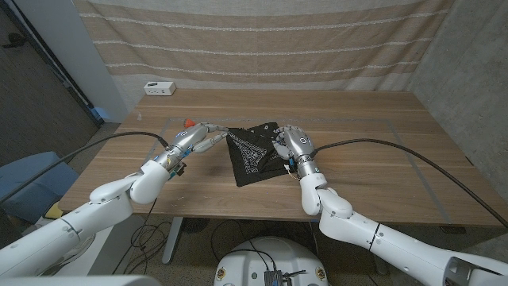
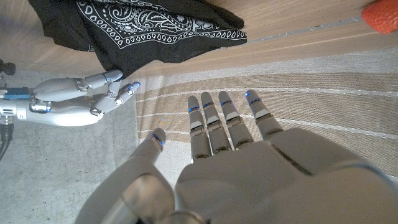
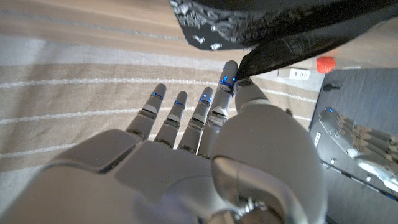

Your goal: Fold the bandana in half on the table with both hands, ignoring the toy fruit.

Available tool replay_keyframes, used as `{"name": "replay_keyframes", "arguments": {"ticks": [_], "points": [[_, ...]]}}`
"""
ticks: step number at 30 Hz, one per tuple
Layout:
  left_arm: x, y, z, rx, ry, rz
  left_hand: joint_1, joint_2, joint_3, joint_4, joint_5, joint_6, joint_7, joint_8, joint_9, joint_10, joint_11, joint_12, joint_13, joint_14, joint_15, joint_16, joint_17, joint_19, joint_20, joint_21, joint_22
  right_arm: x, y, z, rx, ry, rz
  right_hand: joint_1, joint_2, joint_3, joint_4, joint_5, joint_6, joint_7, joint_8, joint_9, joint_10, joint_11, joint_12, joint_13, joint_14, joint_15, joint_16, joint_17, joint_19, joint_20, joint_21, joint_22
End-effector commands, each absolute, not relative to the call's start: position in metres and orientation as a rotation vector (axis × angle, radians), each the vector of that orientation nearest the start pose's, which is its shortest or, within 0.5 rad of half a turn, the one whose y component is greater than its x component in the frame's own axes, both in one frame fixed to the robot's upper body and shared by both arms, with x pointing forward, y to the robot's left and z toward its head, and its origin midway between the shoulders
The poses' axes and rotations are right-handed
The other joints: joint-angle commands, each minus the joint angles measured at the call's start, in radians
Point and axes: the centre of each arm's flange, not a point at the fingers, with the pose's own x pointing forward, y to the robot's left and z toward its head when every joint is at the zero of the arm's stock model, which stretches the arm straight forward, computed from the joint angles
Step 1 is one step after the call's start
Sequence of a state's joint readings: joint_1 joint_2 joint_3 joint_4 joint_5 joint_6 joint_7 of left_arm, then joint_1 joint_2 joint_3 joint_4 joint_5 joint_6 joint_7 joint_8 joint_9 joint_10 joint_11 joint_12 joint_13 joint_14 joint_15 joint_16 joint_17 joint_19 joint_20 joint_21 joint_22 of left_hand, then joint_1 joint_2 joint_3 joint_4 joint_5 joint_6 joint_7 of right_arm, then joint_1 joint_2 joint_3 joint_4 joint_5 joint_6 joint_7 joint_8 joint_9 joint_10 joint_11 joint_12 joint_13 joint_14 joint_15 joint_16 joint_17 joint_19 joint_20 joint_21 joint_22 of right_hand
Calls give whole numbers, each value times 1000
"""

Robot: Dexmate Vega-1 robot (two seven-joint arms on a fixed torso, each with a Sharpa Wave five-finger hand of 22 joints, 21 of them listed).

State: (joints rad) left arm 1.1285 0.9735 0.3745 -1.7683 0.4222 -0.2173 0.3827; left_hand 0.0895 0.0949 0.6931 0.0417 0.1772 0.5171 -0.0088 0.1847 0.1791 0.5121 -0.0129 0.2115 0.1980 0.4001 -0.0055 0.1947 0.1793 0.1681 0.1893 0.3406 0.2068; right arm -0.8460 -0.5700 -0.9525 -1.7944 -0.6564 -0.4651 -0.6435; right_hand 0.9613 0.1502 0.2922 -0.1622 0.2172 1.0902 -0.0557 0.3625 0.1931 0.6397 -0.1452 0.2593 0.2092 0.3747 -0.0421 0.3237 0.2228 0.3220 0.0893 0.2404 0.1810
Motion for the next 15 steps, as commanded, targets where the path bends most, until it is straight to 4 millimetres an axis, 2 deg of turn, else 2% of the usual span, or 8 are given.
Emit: {"name": "replay_keyframes", "arguments": {"ticks": [1, 5, 9, 15], "points": [[538, 289, -44, 1273, -874, -5, -12, 3, 0, 7, 1, -6, 1, -1, 5, -3, 0, -1, 1, 6, 3, 0, 4, 2, 8, 3, 4, 539, -97, -93, -1118, -1078, -373, 12, -15, 3, 2, -7, 30, -15, 0, -2, 42, -10, 13, -1, 34, -131, 14, 1, 18, -2, 6, 3], [538, 289, -43, 1272, -874, -3, -13, 1, -1, 8, 1, -7, 2, -1, 5, -5, 5, -2, 2, 7, 4, 0, 4, 2, 7, 3, 4, 537, -99, -93, -1078, -1122, -366, 23, -18, 3, -1, -8, 43, -7, -5, -5, 50, -20, 10, -2, 50, -147, 21, 2, 32, -13, 9, 3], [538, 289, -41, 1270, -885, 3, -14, 1, -1, 8, 1, -9, 2, -1, 4, -4, 2, -1, 2, 7, 5, 0, 3, 2, 8, 3, 4, 531, -97, -92, -1020, -1147, -295, 32, -9, 7, 1, -6, 38, 20, -14, -5, 57, -33, 8, -3, 54, -162, 26, 6, 42, -24, 10, 3], [535, 291, -33, 1211, -923, 5, -15, -1, -1, 8, 2, -30, -6, -7, 4, -11, -4, -4, 2, 5, 2, -1, 3, 2, 7, 3, 4, 519, -88, -89, -1003, -1200, -212, 40, -1, 6, 4, -6, 37, 22, -21, -3, 65, -35, 5, -2, 56, -167, 33, 12, 60, -30, 15, 3]]}}
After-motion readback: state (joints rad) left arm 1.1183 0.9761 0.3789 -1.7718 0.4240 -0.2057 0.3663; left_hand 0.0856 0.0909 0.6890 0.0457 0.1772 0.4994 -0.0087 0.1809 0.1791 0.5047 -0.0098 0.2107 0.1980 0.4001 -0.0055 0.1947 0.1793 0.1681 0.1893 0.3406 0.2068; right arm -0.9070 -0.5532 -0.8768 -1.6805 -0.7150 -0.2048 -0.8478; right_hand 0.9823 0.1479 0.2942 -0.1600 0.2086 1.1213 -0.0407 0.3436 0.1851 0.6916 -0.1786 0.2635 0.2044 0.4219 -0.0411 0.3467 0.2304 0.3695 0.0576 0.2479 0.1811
